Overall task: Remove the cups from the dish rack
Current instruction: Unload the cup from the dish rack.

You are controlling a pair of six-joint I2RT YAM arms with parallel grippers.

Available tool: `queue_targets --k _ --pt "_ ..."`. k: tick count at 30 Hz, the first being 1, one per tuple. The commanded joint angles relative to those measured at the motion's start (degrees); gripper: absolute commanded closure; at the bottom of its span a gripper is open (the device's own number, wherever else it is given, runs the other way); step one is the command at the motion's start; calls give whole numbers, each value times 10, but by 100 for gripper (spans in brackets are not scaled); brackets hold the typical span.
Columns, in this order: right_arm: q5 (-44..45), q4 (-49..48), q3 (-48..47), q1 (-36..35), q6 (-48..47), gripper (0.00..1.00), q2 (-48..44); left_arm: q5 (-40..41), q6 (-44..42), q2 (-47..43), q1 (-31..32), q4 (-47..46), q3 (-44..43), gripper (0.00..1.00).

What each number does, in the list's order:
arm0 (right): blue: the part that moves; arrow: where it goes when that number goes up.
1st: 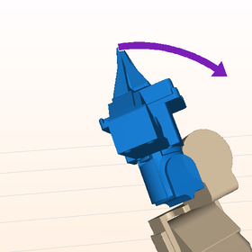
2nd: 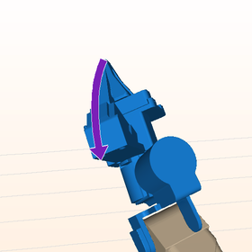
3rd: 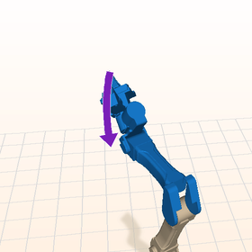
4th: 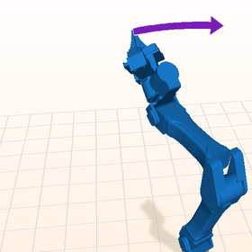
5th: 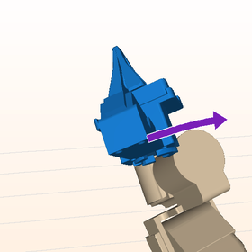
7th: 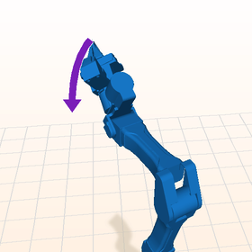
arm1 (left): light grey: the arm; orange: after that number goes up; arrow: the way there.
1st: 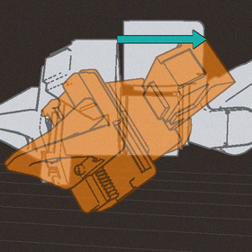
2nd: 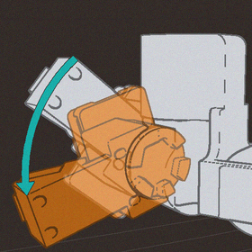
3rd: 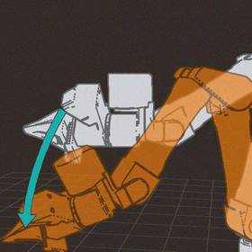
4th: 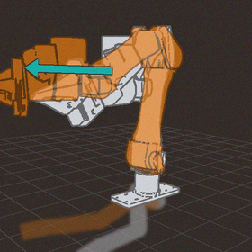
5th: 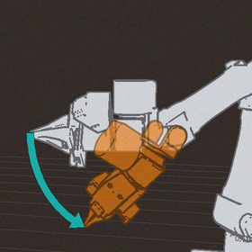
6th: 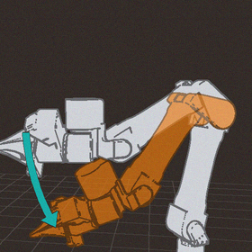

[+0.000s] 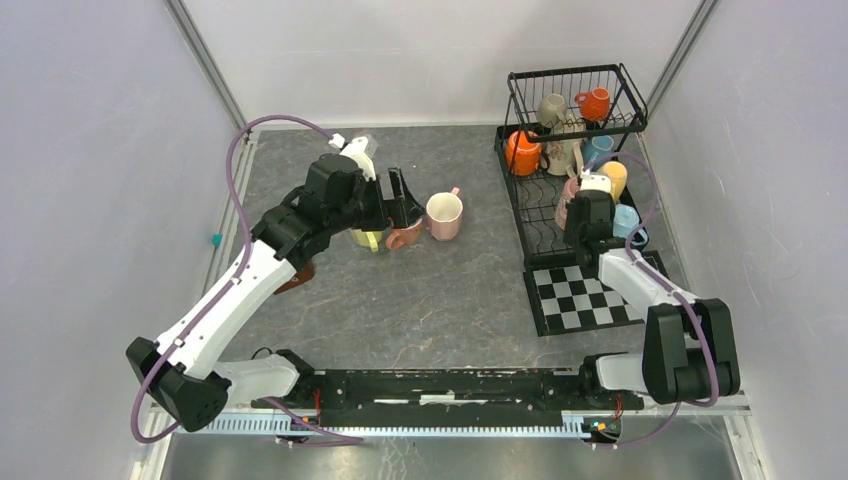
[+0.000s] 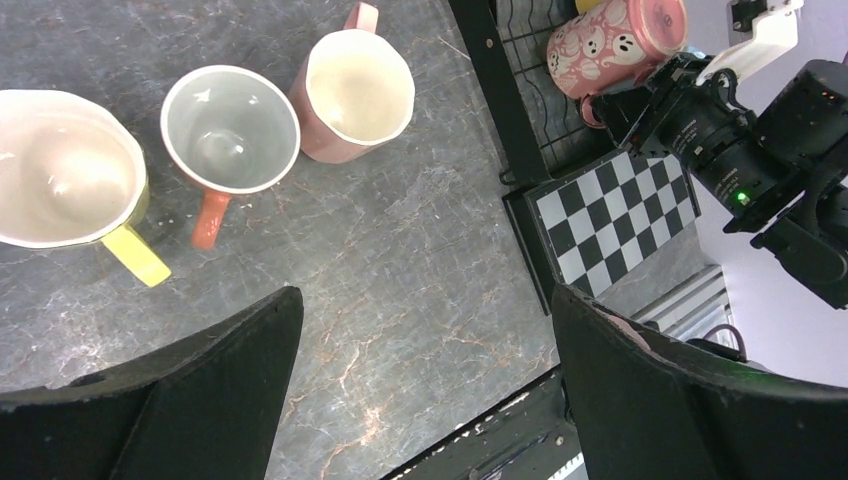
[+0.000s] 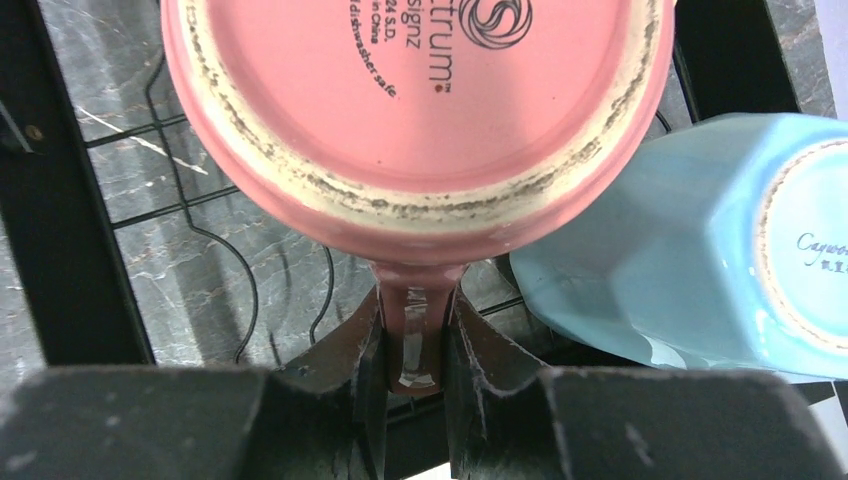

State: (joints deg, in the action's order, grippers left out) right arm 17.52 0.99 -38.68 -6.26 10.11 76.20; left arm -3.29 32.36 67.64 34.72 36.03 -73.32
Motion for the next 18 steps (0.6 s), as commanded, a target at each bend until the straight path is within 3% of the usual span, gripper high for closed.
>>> queue_targets --k 1,18 --pt "-6 -71 -22 1 2 100 -48 -26 49 -14 -3 -52 13 0" --pt "-33 -16 -31 0 43 100 -124 -94 131 -16 -2 -147 67 0"
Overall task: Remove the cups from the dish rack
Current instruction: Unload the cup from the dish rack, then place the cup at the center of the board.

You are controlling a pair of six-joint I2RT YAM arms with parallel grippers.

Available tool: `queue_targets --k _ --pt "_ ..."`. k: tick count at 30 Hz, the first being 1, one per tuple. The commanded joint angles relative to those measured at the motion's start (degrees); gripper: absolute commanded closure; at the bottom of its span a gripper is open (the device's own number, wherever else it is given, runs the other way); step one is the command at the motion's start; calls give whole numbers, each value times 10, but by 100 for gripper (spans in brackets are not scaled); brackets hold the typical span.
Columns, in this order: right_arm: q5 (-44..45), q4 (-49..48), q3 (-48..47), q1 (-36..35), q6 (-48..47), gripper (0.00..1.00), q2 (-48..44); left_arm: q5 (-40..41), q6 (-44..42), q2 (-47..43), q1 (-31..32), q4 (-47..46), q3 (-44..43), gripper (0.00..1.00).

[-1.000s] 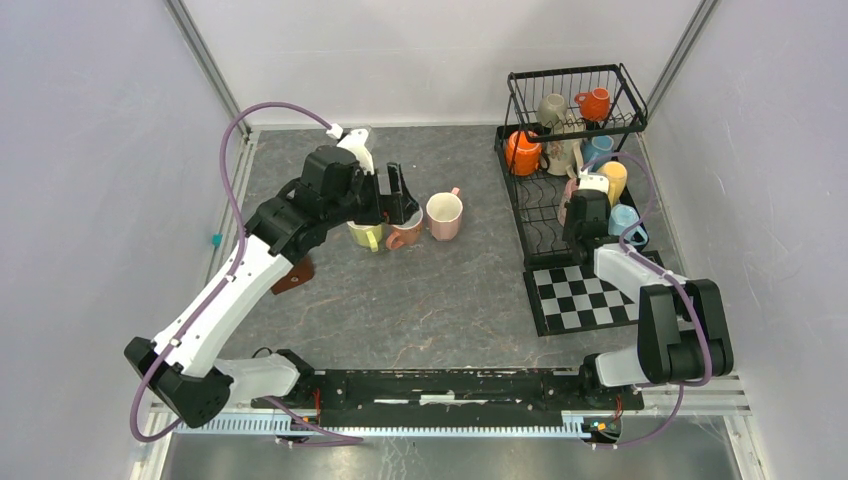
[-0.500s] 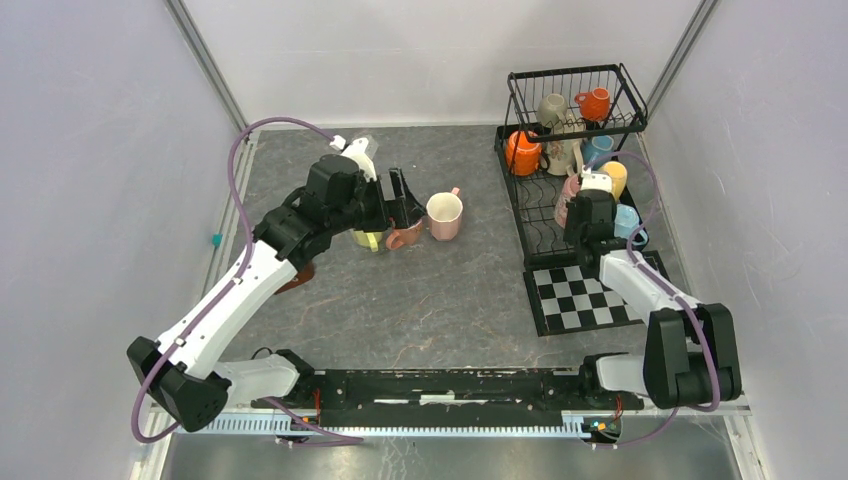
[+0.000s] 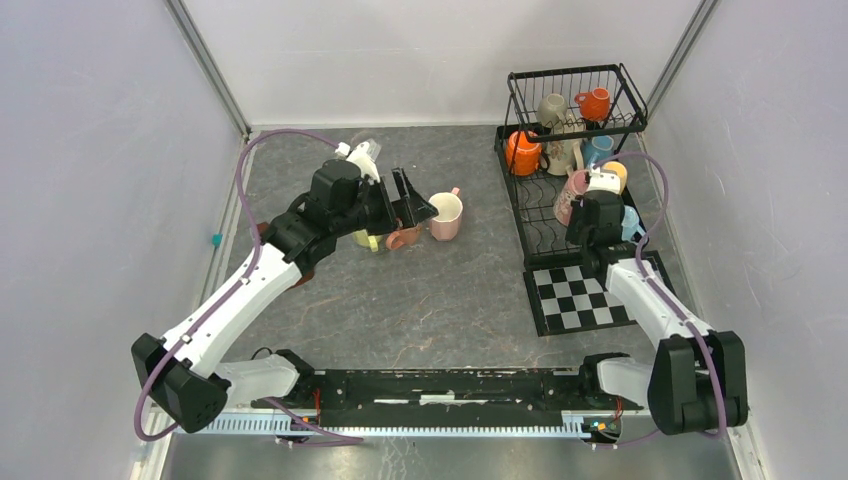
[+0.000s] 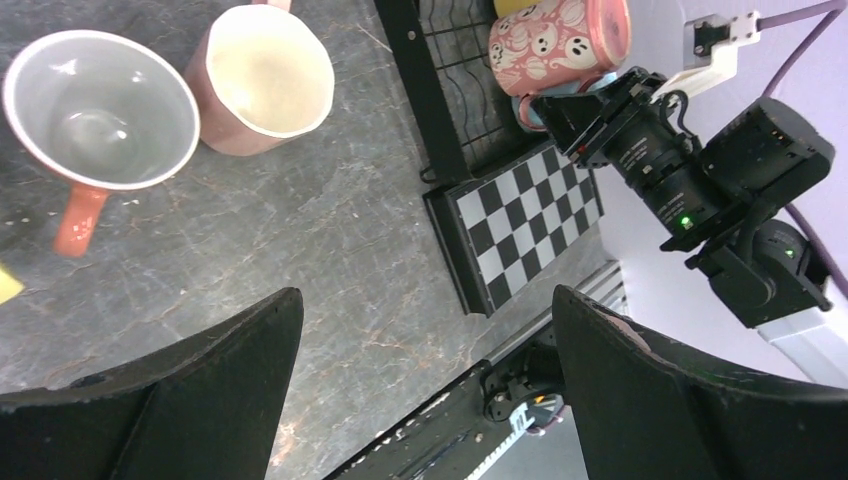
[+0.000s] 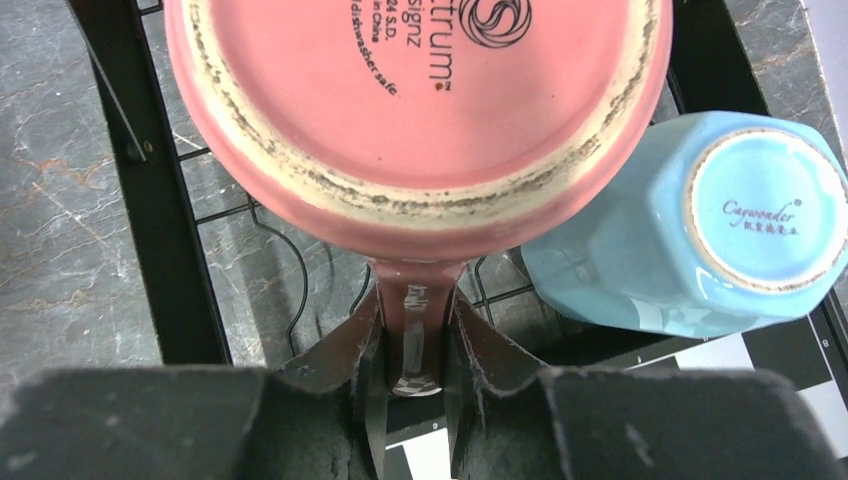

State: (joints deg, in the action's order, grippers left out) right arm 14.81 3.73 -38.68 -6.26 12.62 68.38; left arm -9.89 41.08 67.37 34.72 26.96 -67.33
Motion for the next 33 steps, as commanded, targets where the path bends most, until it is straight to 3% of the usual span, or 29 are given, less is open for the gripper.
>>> queue_targets --k 1,17,33 --pt "-11 -39 -31 0 20 100 -54 -30 50 -13 -2 -62 10 0" --pt "-106 53 -27 -16 66 100 -175 -88 205 19 -7 -232 88 0" --pt "-161 36 -77 -171 162 100 -183 -105 245 104 -3 -352 111 0"
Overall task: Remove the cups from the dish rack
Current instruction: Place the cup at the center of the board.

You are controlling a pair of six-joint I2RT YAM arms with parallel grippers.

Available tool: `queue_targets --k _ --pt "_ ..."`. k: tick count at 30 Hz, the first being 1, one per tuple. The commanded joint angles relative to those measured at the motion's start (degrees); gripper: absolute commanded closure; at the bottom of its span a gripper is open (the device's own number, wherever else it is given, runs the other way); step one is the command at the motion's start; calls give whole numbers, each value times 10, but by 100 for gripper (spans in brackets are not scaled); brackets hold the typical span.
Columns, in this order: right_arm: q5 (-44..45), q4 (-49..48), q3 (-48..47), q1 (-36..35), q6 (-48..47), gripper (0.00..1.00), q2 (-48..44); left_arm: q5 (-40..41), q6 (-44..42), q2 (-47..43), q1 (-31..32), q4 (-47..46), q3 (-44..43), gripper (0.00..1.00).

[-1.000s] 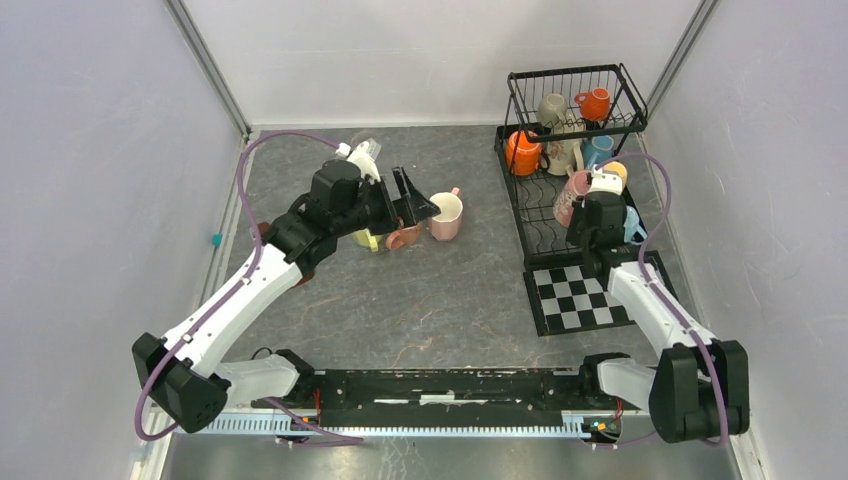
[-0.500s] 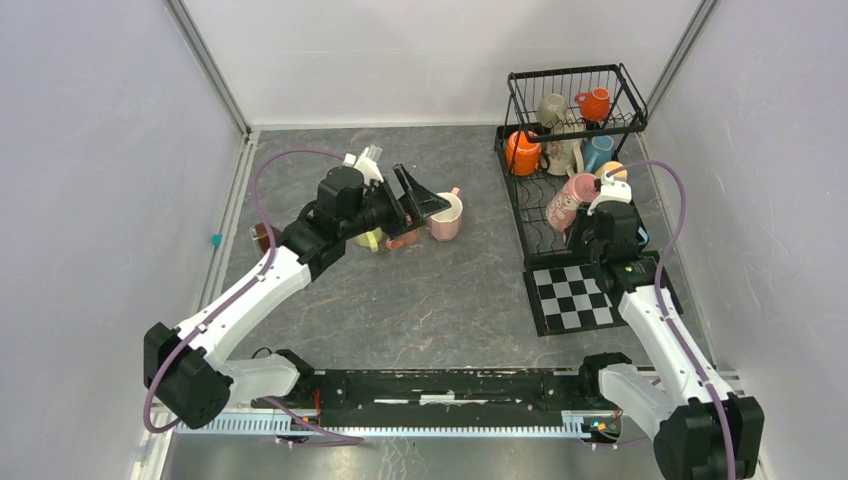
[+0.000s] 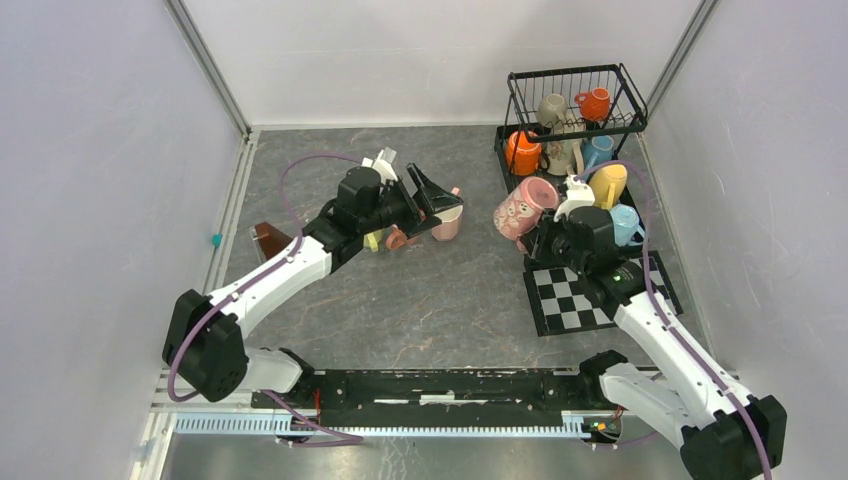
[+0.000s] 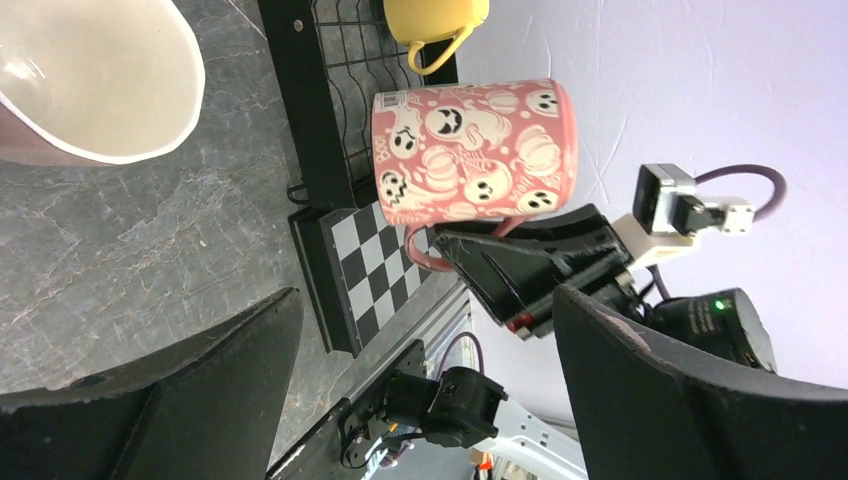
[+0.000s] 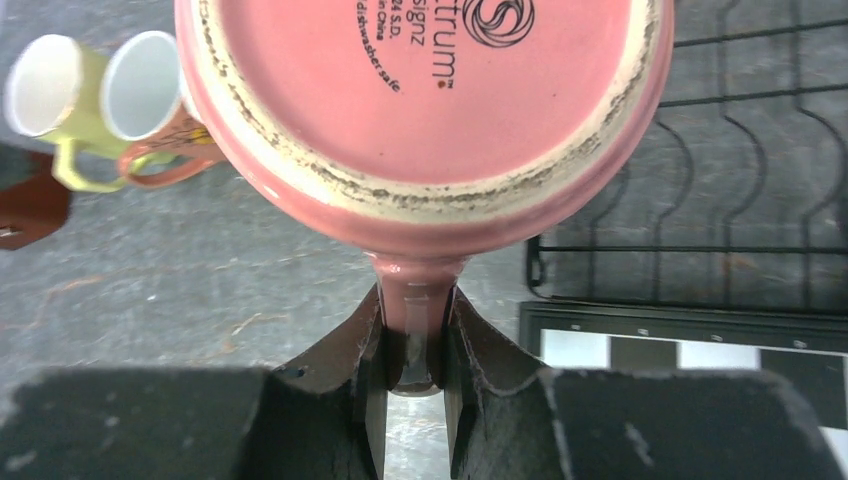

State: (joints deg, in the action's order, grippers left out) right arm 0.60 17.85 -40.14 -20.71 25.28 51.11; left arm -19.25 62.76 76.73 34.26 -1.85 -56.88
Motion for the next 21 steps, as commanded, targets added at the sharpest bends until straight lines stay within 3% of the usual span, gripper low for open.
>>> queue_targets --k 1,16,21 --pt "-28 -112 -64 -32 44 100 -8 -12 31 12 0 -69 9 0" --pt "-131 -227 -117 -71 160 100 37 -51 105 7 -27 -171 29 0" --pt "-163 -262 -125 -73 193 100 53 -74 151 5 -46 -248 44 2"
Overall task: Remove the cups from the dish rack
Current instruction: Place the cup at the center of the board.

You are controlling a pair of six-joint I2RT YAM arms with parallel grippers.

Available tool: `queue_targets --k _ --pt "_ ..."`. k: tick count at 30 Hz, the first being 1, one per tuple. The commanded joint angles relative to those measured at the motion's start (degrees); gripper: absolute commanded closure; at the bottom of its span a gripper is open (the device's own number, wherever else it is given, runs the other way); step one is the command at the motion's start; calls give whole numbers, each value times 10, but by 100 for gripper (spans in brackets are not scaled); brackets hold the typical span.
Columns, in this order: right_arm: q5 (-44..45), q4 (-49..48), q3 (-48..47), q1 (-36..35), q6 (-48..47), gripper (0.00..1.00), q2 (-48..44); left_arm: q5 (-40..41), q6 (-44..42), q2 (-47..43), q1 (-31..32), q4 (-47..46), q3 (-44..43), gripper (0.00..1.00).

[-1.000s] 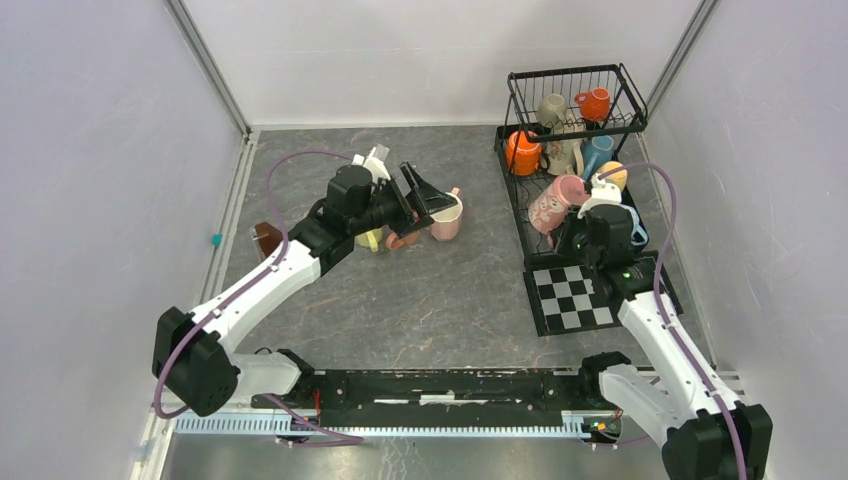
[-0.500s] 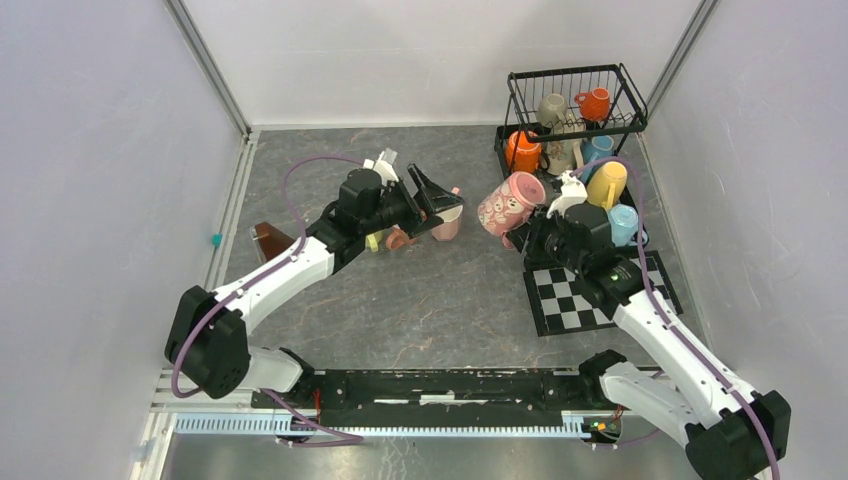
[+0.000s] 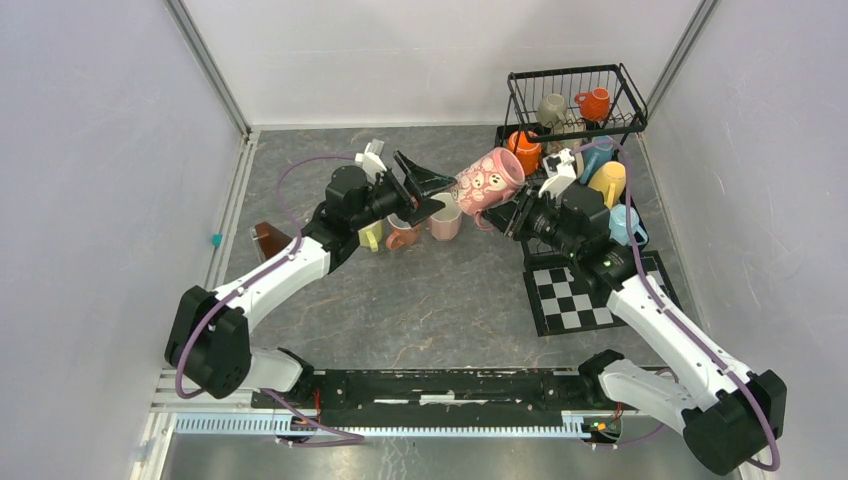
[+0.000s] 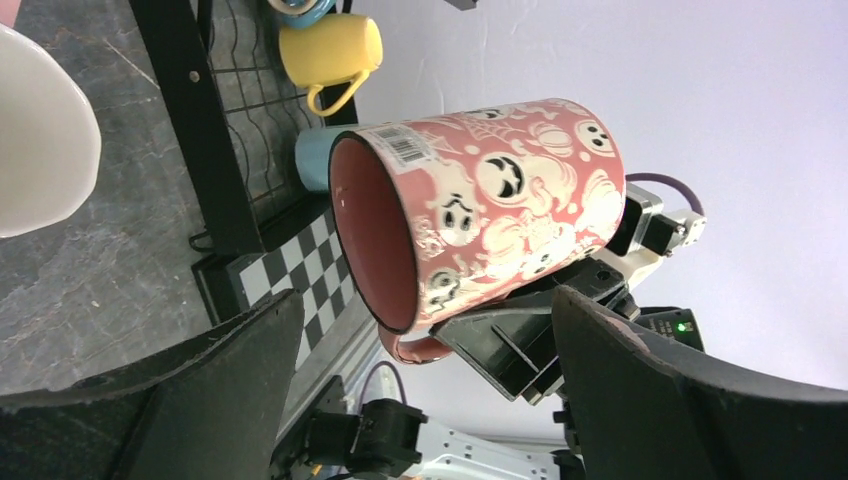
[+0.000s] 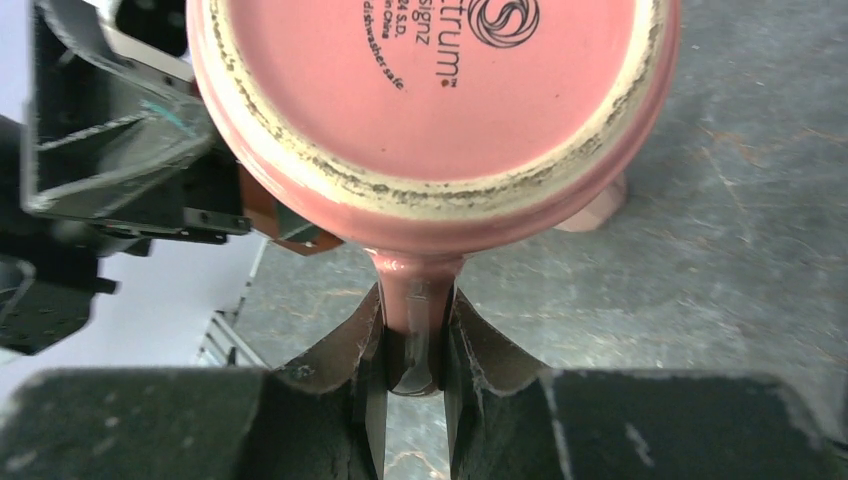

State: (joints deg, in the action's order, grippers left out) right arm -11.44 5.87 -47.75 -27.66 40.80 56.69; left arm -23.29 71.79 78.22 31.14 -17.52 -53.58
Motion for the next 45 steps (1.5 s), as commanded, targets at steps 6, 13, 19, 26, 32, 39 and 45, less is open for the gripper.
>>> queue_targets --k 6,13,19,26,32,39,45 --pt "-77 -202 -36 -7 73 100 8 -68 143 -2 -27 -194 17 14" --pt "-118 -274 -24 -9 118 100 23 -99 261 19 -26 -320 26 30" --pt "-140 -318 -12 -10 154 100 30 -102 312 22 -22 -385 26 39" --pt "-155 -357 1 -10 185 100 34 -104 334 21 -18 -414 22 48" --pt "-166 -350 -2 -13 186 100 40 -107 330 26 -16 -416 13 53" --pt "-174 -331 1 -14 175 100 35 -105 321 28 -16 -408 6 68" --pt "-172 -317 7 -15 160 100 28 -107 313 24 -15 -396 -11 98"
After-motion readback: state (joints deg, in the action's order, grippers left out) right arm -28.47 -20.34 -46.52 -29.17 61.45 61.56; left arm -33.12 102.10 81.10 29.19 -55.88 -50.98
